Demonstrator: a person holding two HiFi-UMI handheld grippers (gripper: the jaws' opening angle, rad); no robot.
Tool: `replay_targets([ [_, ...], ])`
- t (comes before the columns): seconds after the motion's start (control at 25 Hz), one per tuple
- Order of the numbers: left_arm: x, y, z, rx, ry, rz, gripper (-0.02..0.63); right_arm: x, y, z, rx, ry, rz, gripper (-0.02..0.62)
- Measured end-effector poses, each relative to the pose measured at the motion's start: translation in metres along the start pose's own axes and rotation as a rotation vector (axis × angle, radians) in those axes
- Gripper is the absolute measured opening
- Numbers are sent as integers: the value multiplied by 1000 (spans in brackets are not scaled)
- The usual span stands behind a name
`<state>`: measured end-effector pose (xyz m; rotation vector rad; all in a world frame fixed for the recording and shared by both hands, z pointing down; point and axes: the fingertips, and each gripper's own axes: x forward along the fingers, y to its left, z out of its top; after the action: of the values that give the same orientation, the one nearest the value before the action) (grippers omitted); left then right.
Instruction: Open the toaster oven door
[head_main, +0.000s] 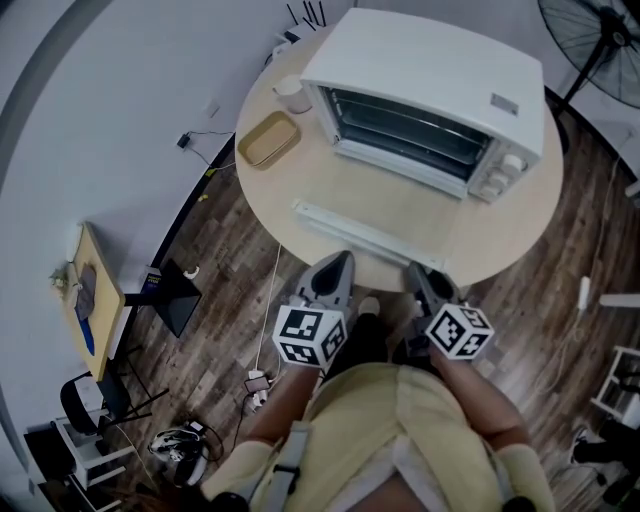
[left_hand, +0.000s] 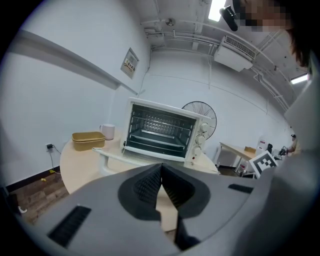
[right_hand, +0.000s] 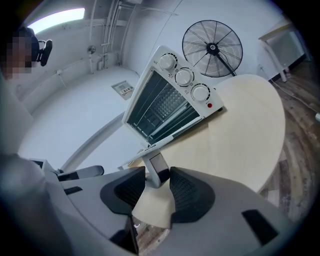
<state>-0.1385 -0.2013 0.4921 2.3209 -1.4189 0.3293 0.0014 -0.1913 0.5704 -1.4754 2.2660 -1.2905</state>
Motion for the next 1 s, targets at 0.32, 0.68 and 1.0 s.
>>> replay_targets([
  [0.32, 4, -3, -10, -3, 25, -12, 2, -6, -20, -18, -19, 33, -62, 144],
  [0.68, 5, -3, -19, -2, 48, -16, 2, -8, -27, -28, -77, 73, -101, 144],
  [1.0, 7, -2, -33, -23, 80, -16, 2, -16, -31, -36, -110, 118, -126, 144],
])
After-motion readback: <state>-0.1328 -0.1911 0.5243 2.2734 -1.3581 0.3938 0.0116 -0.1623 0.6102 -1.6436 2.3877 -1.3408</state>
